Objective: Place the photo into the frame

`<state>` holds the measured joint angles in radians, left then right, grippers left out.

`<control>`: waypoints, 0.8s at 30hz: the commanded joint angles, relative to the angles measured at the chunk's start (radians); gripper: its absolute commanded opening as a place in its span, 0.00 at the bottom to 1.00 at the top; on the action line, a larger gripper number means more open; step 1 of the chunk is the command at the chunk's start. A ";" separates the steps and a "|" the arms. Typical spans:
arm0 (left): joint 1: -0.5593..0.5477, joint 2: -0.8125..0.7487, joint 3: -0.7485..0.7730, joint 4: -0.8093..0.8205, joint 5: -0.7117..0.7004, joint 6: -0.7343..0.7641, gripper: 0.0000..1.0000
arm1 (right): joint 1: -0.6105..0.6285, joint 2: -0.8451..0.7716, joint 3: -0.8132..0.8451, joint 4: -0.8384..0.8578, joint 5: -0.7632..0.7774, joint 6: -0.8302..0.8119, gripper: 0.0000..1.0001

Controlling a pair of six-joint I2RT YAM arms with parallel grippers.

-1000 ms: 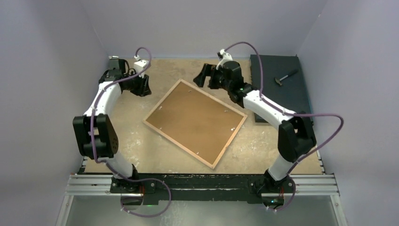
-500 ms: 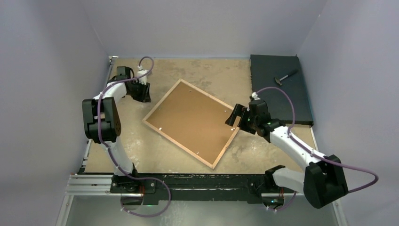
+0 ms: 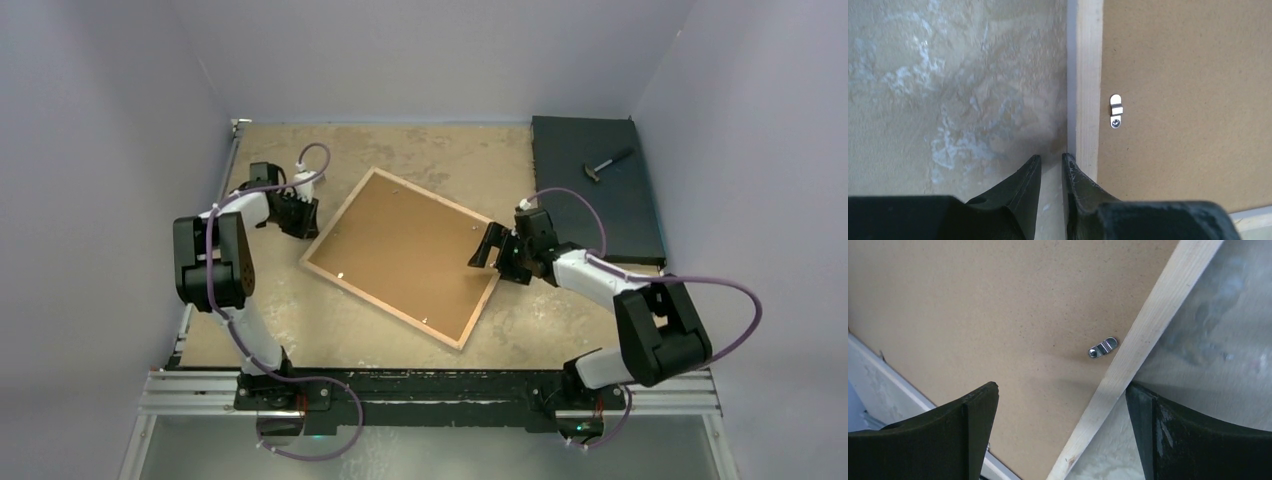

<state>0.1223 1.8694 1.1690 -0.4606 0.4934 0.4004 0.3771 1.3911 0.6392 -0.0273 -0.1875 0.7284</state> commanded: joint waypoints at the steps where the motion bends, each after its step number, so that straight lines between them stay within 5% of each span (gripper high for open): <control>1: 0.004 -0.061 -0.081 -0.087 0.039 0.091 0.21 | -0.001 0.081 0.150 0.103 0.010 -0.048 0.99; 10: 0.004 -0.179 -0.212 -0.189 0.077 0.196 0.21 | -0.009 0.265 0.357 0.035 0.125 -0.091 0.99; 19: 0.017 -0.251 -0.202 -0.253 0.029 0.180 0.25 | -0.009 0.198 0.426 -0.037 0.307 -0.100 0.99; 24: 0.060 -0.272 -0.111 -0.267 0.028 0.147 0.28 | 0.044 0.145 0.401 0.022 0.267 -0.078 0.99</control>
<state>0.1490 1.6432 0.9764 -0.6987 0.4976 0.5655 0.3729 1.5913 1.0241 -0.0452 0.0631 0.6357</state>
